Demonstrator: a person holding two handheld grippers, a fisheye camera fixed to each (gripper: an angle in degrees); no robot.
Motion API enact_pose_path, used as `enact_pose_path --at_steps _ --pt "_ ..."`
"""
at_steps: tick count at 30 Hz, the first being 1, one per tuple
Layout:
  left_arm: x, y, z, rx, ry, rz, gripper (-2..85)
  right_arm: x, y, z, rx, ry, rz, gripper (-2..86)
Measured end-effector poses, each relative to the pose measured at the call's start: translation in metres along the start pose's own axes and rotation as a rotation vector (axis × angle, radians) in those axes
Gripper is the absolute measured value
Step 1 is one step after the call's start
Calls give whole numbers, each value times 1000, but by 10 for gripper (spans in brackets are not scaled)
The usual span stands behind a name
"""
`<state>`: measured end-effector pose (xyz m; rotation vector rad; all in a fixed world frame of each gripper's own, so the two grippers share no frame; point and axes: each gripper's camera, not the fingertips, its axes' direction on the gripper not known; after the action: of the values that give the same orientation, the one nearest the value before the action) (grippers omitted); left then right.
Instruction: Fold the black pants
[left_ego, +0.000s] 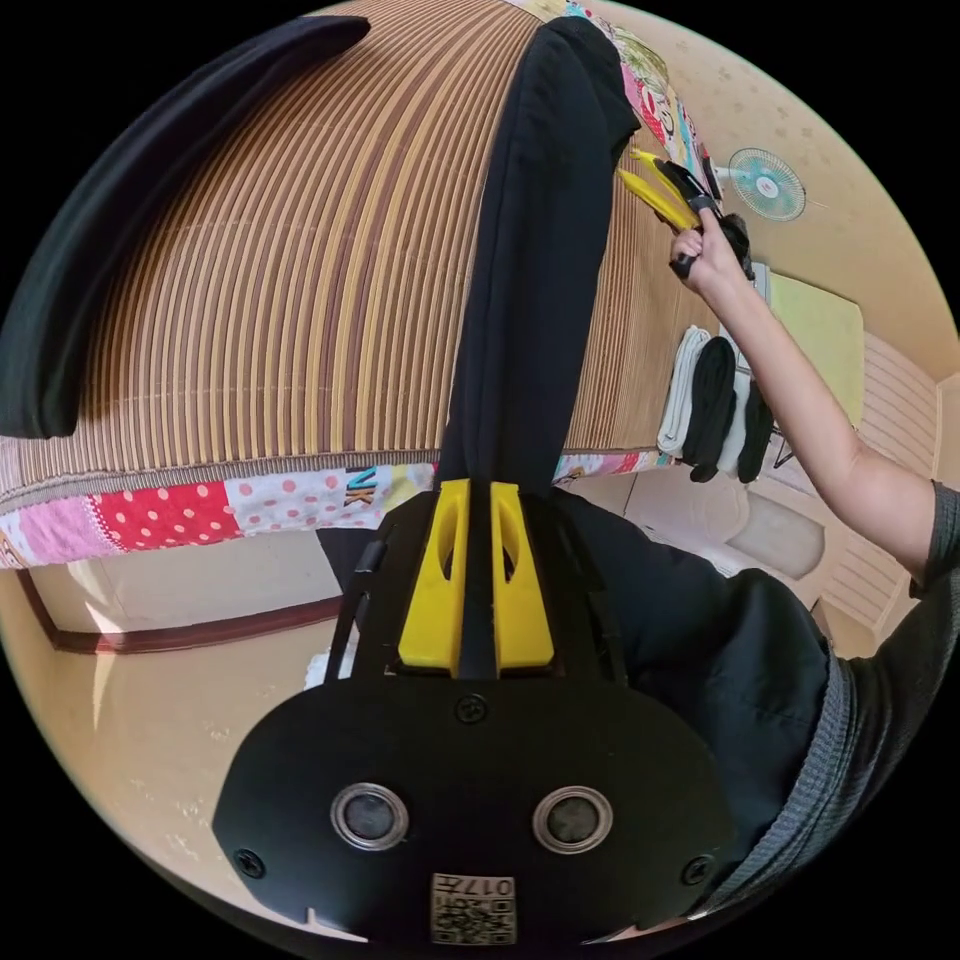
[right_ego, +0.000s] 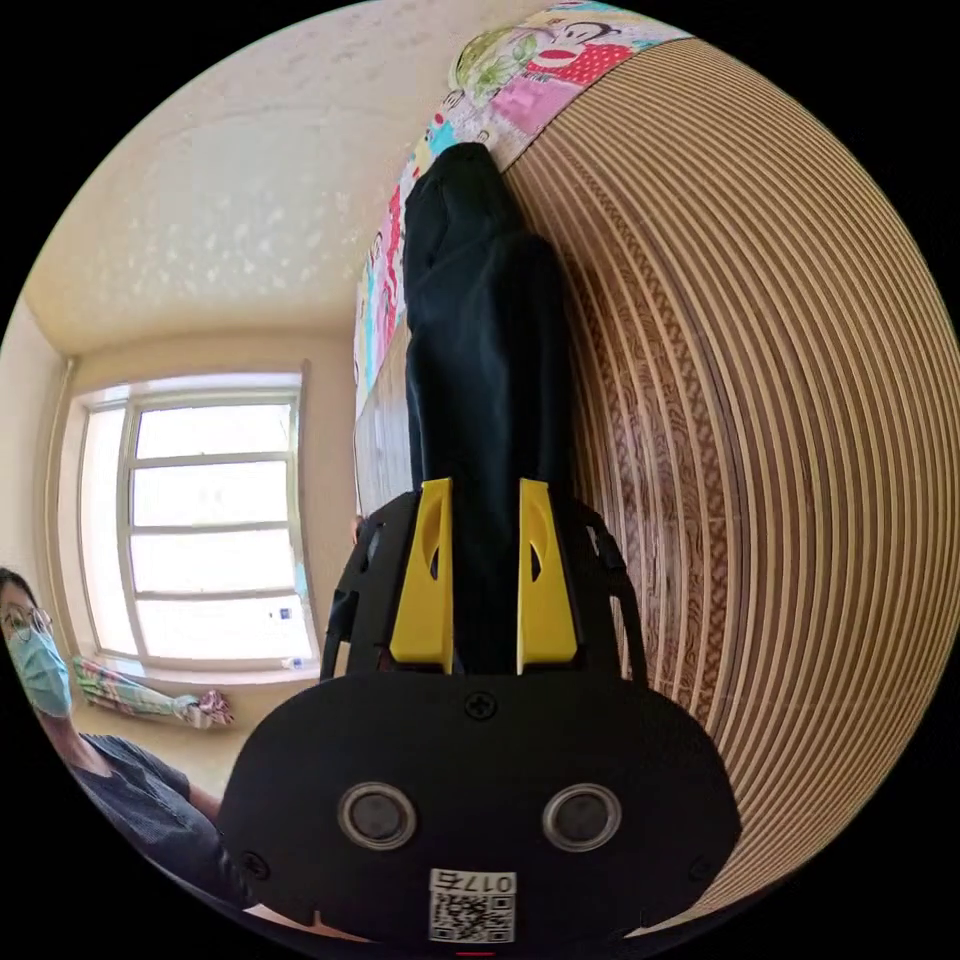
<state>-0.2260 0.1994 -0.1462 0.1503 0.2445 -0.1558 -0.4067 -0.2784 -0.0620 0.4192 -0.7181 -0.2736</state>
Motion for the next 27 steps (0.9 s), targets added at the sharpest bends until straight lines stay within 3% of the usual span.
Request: enact_pose_path --at_steps 8,12,14,18,22,27 --pt "5 1 -20 -16 42 30 40 -11 -67 13 -140 66 -50 39" --pt "5 4 -31 -62 354 125 35 -33 -80 -20 -55 214 -133 30" --pt "-2 7 -33 -31 275 71 34 -19 -89 -15 -72 270 -97 30" --pt "-15 4 -21 -17 128 -67 38 25 -96 9 -188 132 -31 44" --pt "-13 -2 -13 -67 182 -91 44 47 -65 20 -287 -28 -79 77" --pt "10 6 -18 -85 111 -42 47 80 44 29 -468 -183 -80 73"
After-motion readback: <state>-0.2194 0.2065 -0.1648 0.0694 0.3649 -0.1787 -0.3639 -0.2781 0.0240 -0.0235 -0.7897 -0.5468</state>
